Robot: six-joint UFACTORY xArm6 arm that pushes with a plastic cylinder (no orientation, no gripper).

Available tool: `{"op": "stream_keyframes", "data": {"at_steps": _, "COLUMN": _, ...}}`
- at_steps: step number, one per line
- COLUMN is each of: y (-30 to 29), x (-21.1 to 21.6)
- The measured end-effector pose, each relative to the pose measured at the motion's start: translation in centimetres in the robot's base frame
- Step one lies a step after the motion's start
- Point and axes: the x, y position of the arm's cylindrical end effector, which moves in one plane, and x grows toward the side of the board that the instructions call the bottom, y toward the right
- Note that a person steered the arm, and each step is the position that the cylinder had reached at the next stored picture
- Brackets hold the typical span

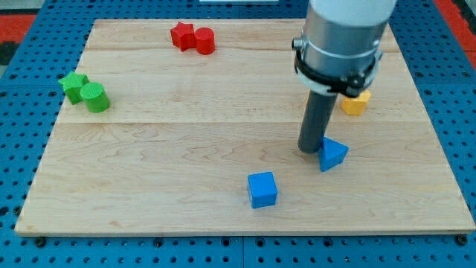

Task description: Move the blue cube left to the blue triangle

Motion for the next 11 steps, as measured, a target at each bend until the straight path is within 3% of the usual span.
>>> {"op": "stream_keyframes", "data": {"at_steps": 1, "y": 6.5, "x": 4.7}}
{"op": "stream_keyframes", "data": {"at_steps": 2, "y": 7.2, "x": 4.2}}
{"op": "stream_keyframes", "data": {"at_steps": 3, "y": -1.6, "x": 0.2}}
{"op": "stream_keyframes", "data": {"at_steps": 4, "y": -11.3, "x": 0.9}}
{"op": "stream_keyframes", "data": {"at_steps": 5, "y": -12.7, "x": 5.3}}
{"op": "stream_keyframes", "data": {"at_steps": 7, "y": -11.5, "x": 6.7}}
{"op": "stream_keyframes", "data": {"at_steps": 10, "y": -0.3, "x": 7.2}}
{"op": "stream_keyframes", "data": {"at_steps": 11, "y": -8.7, "x": 6.6}}
